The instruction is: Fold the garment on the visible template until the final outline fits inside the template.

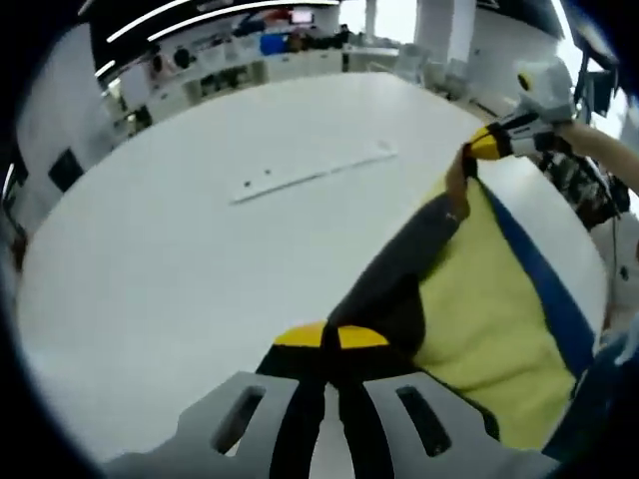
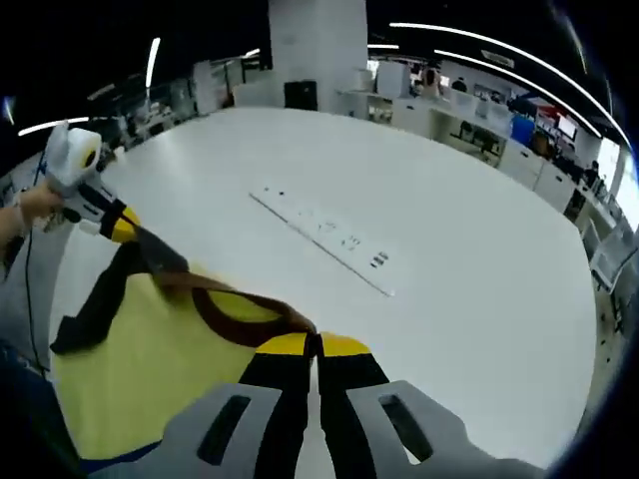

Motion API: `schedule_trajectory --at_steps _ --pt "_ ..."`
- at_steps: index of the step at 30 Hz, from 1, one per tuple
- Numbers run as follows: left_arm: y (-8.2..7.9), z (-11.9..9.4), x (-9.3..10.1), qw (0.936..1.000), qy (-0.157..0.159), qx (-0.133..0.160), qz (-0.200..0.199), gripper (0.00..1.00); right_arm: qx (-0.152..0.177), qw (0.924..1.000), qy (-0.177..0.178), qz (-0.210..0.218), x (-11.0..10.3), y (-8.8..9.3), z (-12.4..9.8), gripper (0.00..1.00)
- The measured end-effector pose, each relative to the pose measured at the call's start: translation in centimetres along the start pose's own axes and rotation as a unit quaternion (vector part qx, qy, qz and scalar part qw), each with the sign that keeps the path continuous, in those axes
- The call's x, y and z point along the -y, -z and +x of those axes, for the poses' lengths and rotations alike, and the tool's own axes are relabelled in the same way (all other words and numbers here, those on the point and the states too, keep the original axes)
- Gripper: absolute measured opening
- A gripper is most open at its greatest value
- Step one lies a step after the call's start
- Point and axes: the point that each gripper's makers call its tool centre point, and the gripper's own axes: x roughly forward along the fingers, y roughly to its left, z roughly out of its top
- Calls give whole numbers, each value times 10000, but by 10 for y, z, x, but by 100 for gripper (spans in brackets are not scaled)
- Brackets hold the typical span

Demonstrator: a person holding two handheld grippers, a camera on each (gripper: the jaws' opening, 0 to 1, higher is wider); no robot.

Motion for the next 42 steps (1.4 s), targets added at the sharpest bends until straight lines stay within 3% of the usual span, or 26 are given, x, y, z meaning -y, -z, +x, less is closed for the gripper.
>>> schedule_trajectory --at_steps 15,20,29,34,42 --pt "15 32 -11 9991 154 -150 -374 0 -222 9992 -160 276 9 17 34 2" --pt "12 36 -13 9986 157 -98 -487 0 -294 9992 -126 224 11 21 42 3" --pt "15 40 -15 9974 209 -62 -679 0 -314 9990 -171 262 12 23 46 3" --pt "15 40 -16 9903 343 -13 -1347 0 -339 9986 -130 389 11 24 47 3" --pt "11 35 -24 9915 181 183 -1275 6 -244 9995 -31 192 10 19 42 5"
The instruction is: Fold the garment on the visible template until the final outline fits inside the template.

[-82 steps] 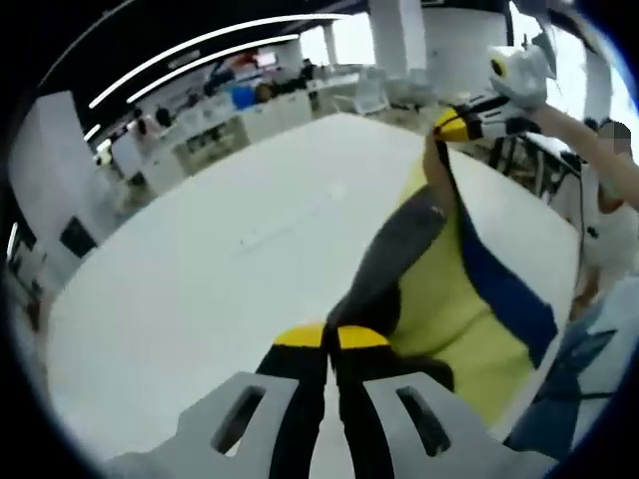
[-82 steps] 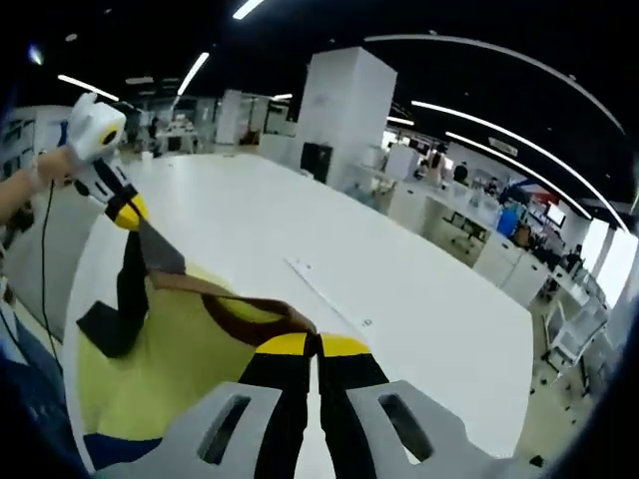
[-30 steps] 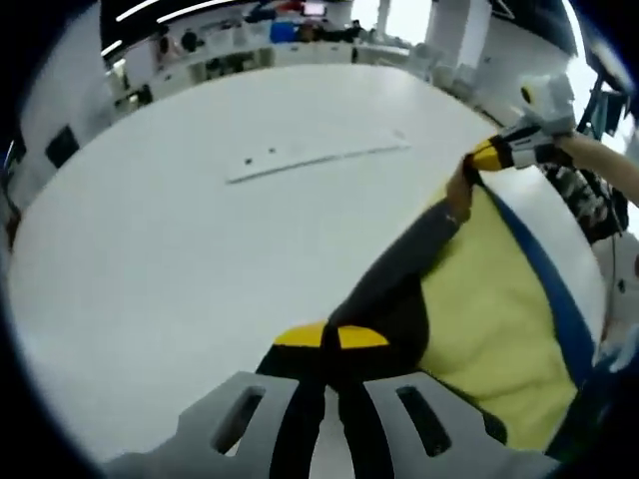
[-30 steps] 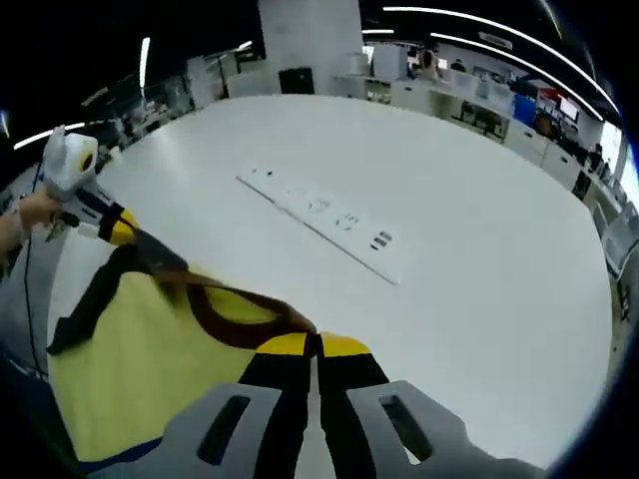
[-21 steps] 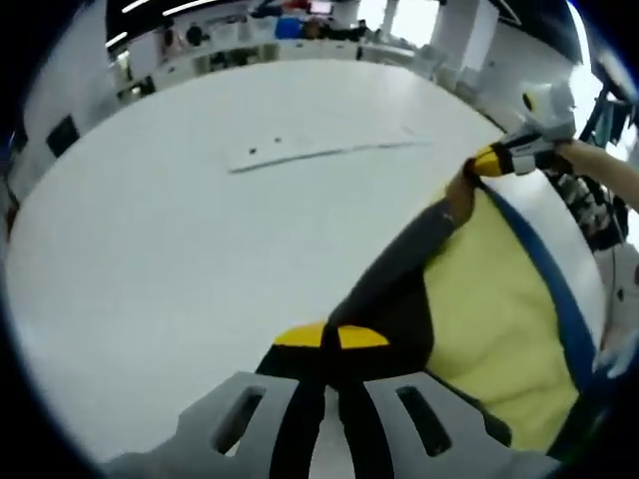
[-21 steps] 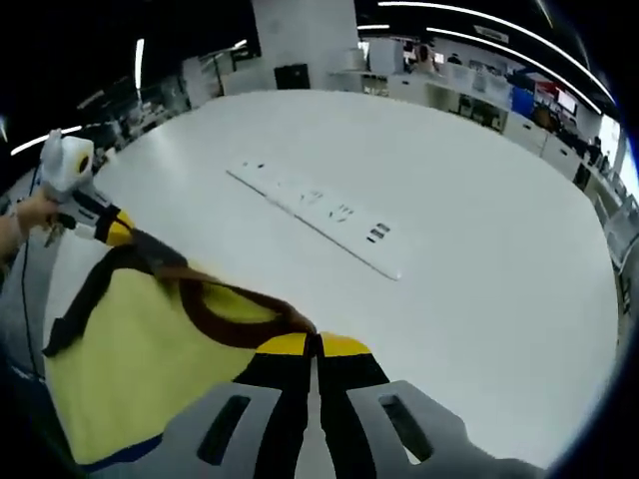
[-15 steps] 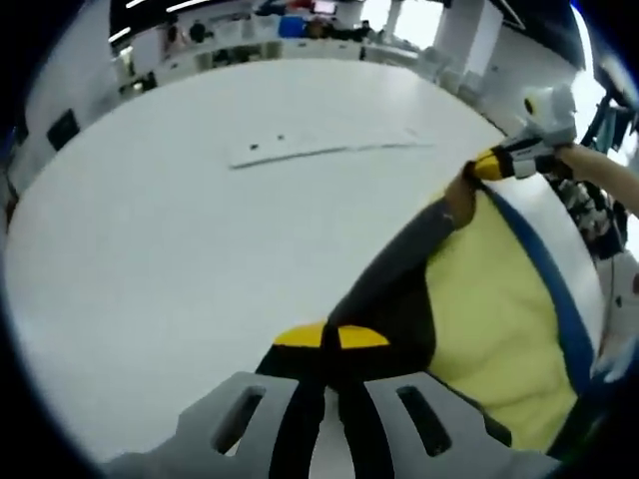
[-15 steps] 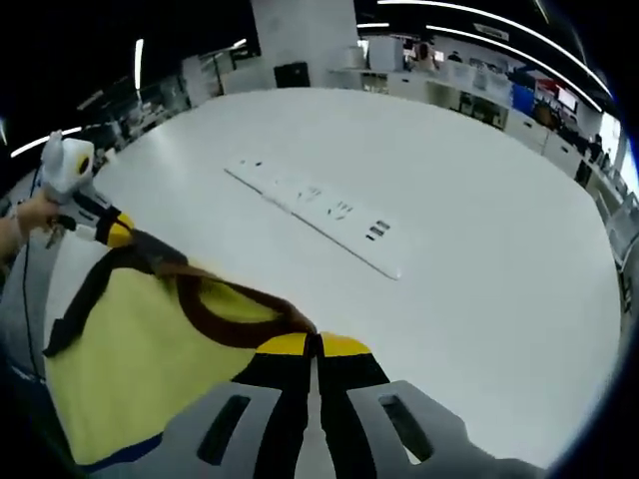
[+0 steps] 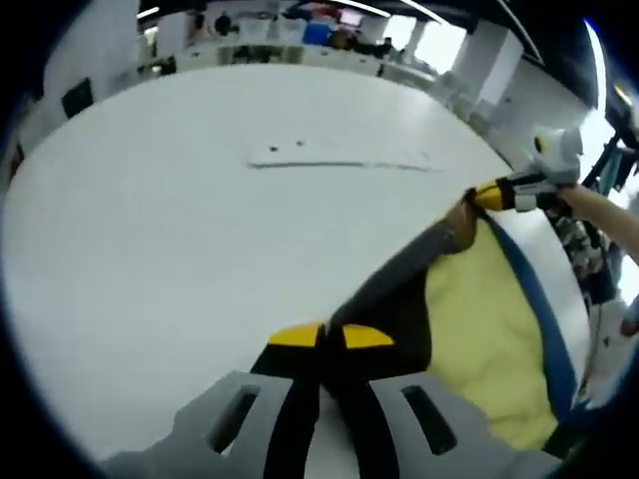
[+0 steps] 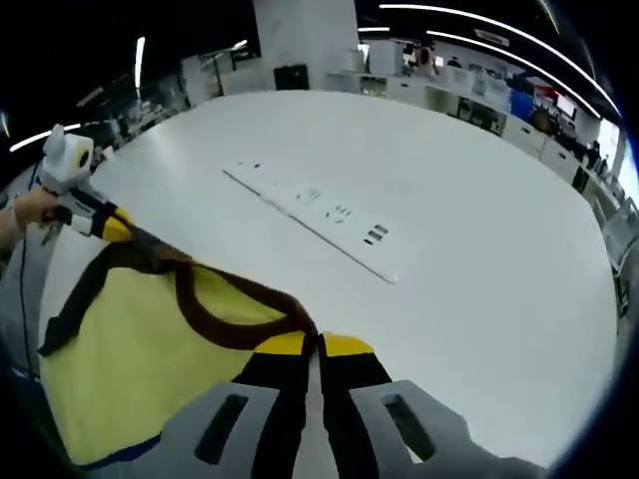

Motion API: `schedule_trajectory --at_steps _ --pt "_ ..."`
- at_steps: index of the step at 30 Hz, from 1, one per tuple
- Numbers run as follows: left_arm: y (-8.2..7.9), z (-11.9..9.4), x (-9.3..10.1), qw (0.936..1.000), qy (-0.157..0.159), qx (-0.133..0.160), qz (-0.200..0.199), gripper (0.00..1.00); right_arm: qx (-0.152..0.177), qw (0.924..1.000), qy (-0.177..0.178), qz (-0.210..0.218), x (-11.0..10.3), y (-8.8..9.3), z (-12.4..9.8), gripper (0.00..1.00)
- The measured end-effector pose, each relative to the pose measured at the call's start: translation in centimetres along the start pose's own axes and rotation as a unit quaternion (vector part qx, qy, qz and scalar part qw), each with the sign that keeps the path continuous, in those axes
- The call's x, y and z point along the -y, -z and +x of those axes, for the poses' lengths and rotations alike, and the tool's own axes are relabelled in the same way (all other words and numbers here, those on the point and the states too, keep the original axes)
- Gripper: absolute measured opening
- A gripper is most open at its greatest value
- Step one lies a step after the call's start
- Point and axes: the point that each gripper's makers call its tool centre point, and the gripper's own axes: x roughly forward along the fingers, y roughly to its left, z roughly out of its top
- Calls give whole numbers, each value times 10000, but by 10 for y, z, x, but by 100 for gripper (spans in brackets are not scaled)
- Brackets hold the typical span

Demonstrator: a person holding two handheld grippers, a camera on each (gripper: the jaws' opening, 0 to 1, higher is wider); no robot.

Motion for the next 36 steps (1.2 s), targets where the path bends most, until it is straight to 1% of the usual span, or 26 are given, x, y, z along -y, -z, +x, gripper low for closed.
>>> schedule_trajectory --at_steps 2,5,8,10,12,14,17,19,21,25,27,30,36 --pt "-1 -2 -4 10000 -65 14 -32 10 40 9999 83 -55 2 -2 -2 8" --pt "-5 -9 -4 9999 -114 109 8 11 174 9997 139 -91 2 -9 -7 9" --pt "-12 -17 -3 9994 -224 257 107 16 230 9995 175 -137 2 -14 -12 15" --pt "-15 -21 -2 9992 -212 305 150 17 247 9995 156 -137 1 -15 -13 18" --pt "-18 -24 0 9990 -211 369 127 16 229 9996 96 -134 -3 -15 -15 21" --pt "-16 -26 4 9990 -176 367 179 18 241 9994 113 -219 -6 -16 -18 23" --pt "-15 -30 8 9989 -160 373 247 21 262 9992 142 -276 -9 -16 -23 29" --pt "-17 -36 11 9986 -137 423 269 21 281 9992 135 -264 -13 -17 -28 34" --pt "-22 -42 11 9978 -187 543 316 22 289 9992 76 -253 -18 -17 -31 38" --pt "-26 -53 16 9971 -171 599 426 24 402 9988 119 -264 -24 -22 -40 42" --pt "-26 -60 22 9966 -153 629 502 26 466 9986 103 -247 -30 -24 -45 46" --pt "-27 -67 25 9960 -183 715 503 28 555 9978 132 -338 -41 -26 -54 52" --pt "-21 -77 37 9950 -90 694 709 35 664 9969 141 -395 -57 -27 -67 61"
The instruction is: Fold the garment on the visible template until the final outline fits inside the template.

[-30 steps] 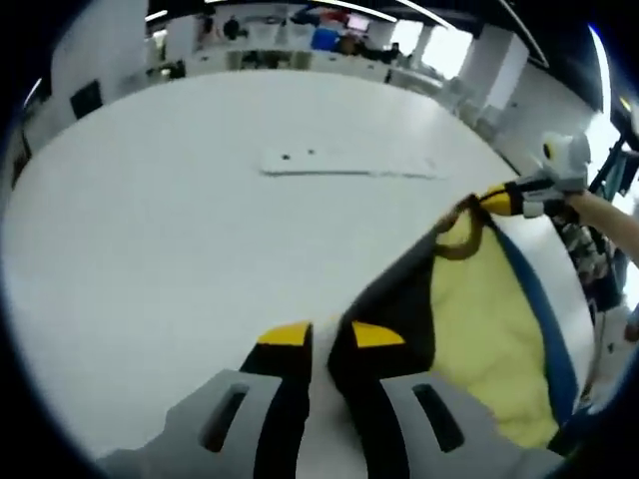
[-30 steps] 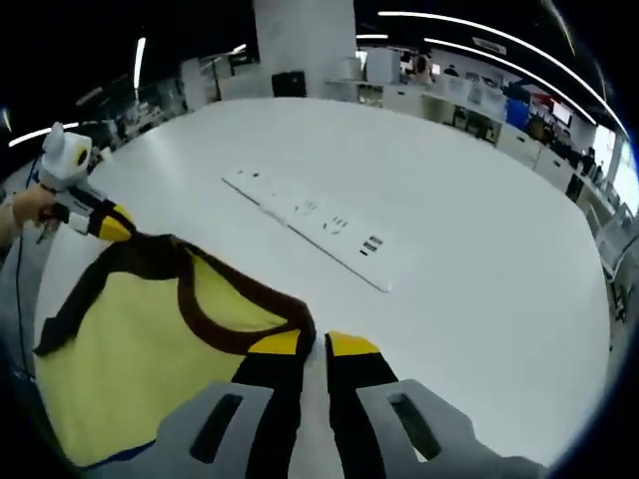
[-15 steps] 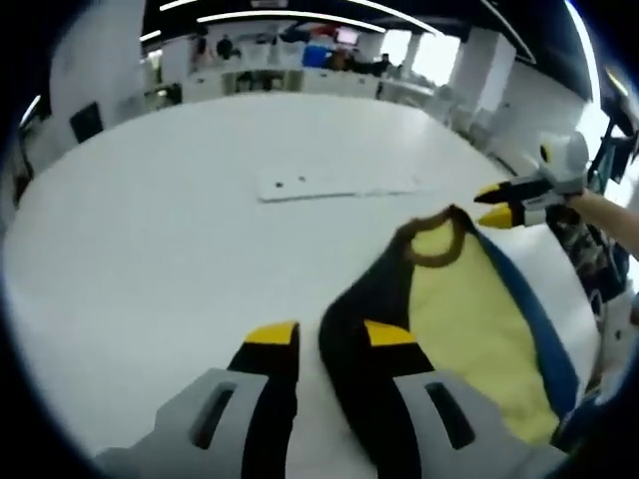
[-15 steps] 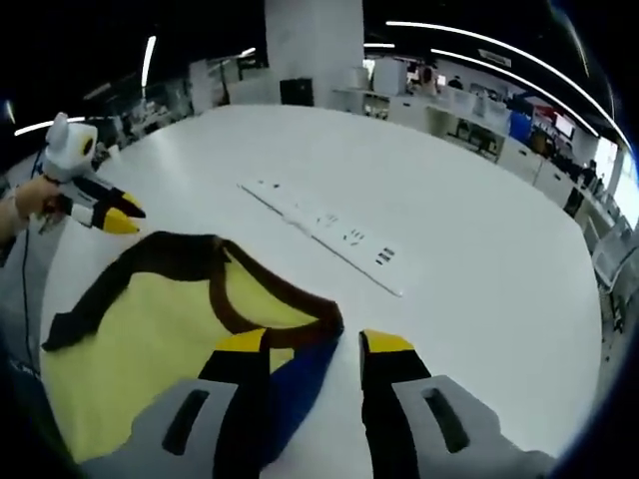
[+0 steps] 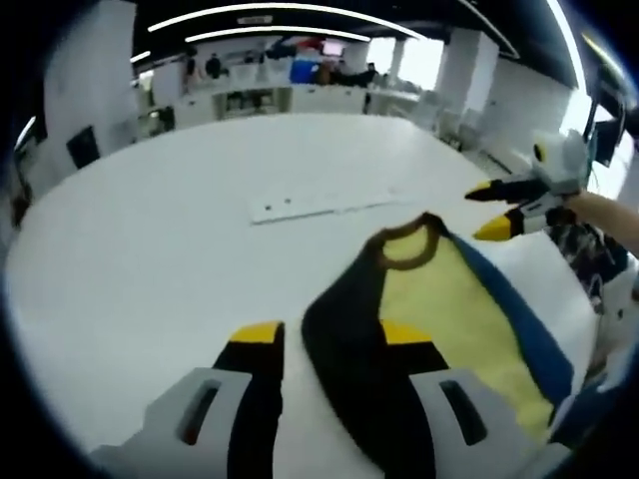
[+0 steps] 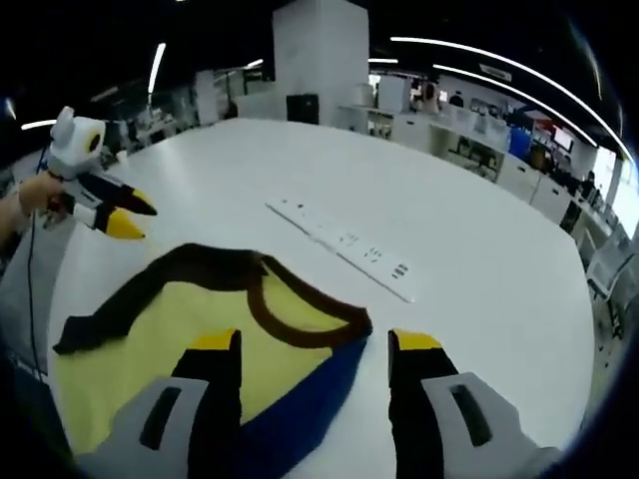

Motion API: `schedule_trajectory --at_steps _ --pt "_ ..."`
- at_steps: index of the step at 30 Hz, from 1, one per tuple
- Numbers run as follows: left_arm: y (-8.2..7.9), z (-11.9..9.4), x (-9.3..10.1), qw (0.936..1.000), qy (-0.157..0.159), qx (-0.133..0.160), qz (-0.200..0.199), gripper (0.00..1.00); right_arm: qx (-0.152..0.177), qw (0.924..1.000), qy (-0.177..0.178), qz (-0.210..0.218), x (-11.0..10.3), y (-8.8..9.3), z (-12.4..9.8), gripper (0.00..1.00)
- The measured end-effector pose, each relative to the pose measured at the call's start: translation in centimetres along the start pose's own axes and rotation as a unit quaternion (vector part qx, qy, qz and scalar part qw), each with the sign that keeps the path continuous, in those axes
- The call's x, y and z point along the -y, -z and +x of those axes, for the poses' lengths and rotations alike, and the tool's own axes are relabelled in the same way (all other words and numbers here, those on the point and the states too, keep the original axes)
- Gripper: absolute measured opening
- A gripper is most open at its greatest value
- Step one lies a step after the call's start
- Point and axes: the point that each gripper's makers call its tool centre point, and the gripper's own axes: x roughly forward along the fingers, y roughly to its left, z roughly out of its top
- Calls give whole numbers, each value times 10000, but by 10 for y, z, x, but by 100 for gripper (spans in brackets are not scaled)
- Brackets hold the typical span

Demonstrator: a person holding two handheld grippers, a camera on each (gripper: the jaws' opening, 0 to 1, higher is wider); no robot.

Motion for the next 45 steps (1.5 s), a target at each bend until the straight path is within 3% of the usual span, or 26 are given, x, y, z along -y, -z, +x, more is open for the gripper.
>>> schedule_trajectory --at_steps 9,22,30,35,38,45 --pt "3 -24 20 9996 193 46 206 45 84 9998 -59 -144 -19 -2 -20 69" --pt "8 -55 41 9987 174 215 423 47 234 9995 -12 -191 -42 3 -56 77" --pt "14 -65 59 9978 296 215 548 50 185 9993 -56 -307 -57 12 -74 87" --pt "16 -68 68 9970 390 228 623 53 388 9988 87 -281 -54 10 -81 82" --pt "15 -69 72 9965 414 255 676 55 360 9991 16 -237 -59 12 -86 89" --pt "16 -77 82 9951 469 257 837 60 347 9991 29 -249 -63 17 -97 95"
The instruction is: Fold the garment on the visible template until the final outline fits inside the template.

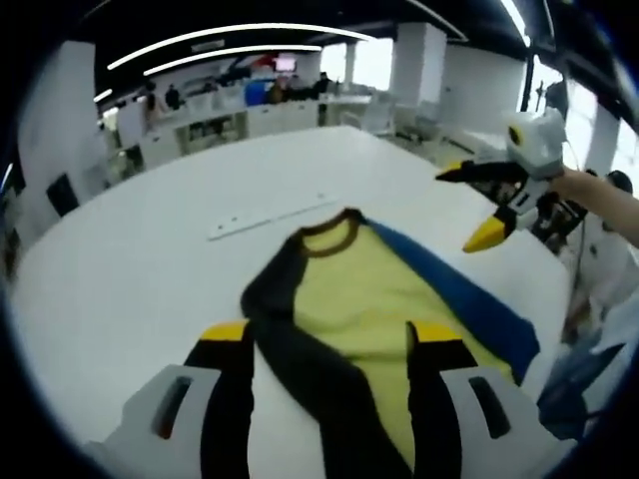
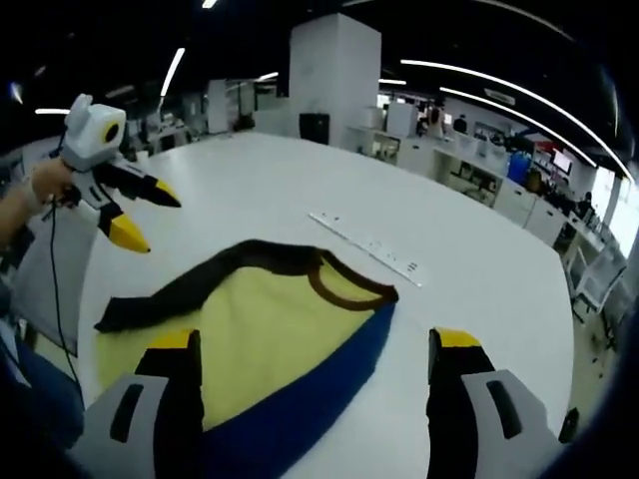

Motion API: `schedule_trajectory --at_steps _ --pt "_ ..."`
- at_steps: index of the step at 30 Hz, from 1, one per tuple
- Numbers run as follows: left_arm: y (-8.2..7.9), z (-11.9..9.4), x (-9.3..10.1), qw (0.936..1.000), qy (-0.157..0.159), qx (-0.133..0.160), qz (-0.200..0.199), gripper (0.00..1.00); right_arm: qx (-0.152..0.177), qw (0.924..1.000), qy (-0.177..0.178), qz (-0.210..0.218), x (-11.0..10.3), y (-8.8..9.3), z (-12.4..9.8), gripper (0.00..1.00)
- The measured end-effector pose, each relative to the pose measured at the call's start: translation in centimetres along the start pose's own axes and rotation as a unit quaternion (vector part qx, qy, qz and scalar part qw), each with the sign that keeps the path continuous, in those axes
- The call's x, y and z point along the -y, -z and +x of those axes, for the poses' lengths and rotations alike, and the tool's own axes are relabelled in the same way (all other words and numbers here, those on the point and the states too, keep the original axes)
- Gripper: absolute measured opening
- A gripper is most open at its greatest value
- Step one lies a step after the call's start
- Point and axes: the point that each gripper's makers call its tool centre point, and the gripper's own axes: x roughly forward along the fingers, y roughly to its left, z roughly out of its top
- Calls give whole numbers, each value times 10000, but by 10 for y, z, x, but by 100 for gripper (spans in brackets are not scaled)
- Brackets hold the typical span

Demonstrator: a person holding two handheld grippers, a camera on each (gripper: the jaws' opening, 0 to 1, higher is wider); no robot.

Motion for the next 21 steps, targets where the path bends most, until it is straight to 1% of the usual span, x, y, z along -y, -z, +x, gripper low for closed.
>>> schedule_trajectory --at_steps 2,5,6,8,10,12,14,15,17,21 --pt "-2 -5 4 10000 28 20 79 61 11 10000 -12 7 -3 1 -5 97" --pt "-3 -7 8 9999 75 55 87 67 88 10000 28 -21 -3 -1 -10 98" --pt "-4 -8 9 9999 68 63 146 68 123 9999 45 -25 -4 -2 -13 98" --pt "-4 -11 11 9997 52 62 229 68 186 9998 36 18 -5 -4 -17 99" --pt "-6 -14 15 9996 77 93 272 70 231 9997 22 53 -8 -5 -20 100" --pt "-7 -16 16 9994 81 134 300 75 269 9996 27 48 -9 -6 -24 100" --pt "-8 -20 21 9988 99 204 426 79 306 9995 16 55 -12 -7 -27 100" --pt "-6 -21 23 9983 131 186 527 80 335 9994 -10 76 -15 -7 -30 100" --pt "-3 -24 25 9980 138 127 596 85 340 9994 -25 82 -17 -7 -32 100" --pt "1 -29 26 9984 45 143 554 92 364 9993 -30 -26 -26 -6 -40 100"
